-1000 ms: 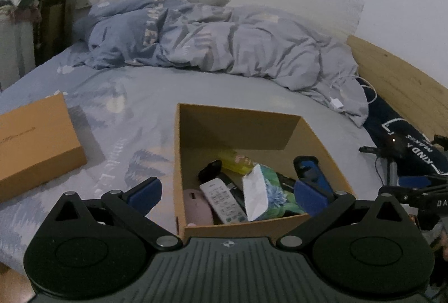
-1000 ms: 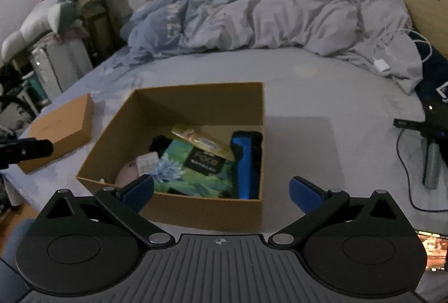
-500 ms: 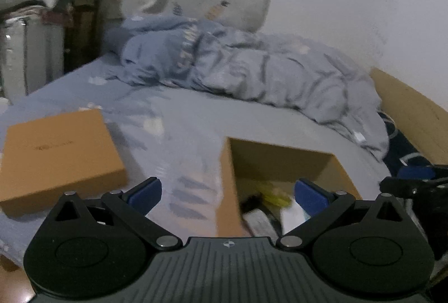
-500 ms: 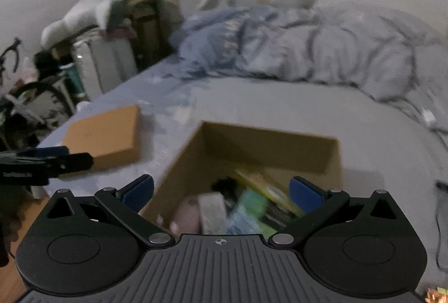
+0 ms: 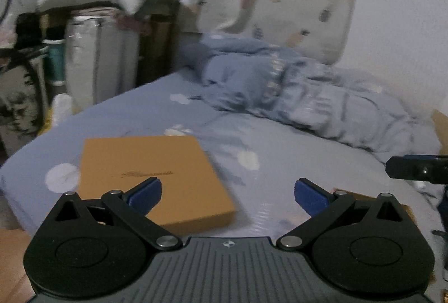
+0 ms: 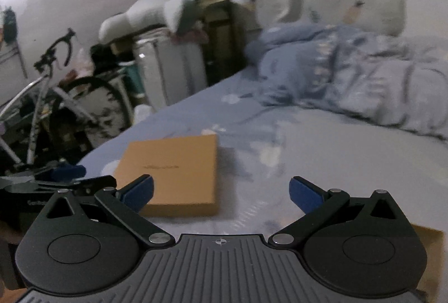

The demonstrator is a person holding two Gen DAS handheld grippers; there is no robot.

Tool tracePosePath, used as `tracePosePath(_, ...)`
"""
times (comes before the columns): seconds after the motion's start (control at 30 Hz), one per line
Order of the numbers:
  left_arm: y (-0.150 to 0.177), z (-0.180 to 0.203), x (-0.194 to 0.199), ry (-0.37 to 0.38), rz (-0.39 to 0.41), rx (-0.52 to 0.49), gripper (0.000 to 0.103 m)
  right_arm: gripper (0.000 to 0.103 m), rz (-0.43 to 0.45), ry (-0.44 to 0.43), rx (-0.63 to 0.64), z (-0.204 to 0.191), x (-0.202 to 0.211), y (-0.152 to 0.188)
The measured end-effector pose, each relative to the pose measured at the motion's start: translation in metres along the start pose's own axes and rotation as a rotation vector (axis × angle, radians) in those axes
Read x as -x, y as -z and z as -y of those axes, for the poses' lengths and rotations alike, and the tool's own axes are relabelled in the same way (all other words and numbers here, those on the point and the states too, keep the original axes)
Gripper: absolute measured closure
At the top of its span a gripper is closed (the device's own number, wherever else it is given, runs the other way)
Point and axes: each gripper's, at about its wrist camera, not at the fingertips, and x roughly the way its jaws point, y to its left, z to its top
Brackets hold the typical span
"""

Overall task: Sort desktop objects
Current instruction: 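Move both tools from the box toward the orange lid, then grip the orange lid edges with the right tool while the left tool grips it too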

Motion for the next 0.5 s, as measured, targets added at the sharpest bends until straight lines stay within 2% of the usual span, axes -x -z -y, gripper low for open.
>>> tracePosePath(0.2, -0.002, -0.048, -0.026, -0.099, -0.029, 0.049, 0.000, 0.000, -0.074, -0.077, 0.022, -0.027, -0.077, -0.019)
tracePosePath(0.37, -0.001, -0.083, -0.055, -0.162, -0.060, 0.089, 0.000, 0.000, -0.127, -0.085, 0.069, -0.043, -0.141, -0.020)
tracePosePath(0.5, 0.002, -0.109, -0.081, -0.199, -0.093, 0.125, 0.000, 0.000, -0.183, -0.094, 0.040, -0.042, -0.190, -0.017)
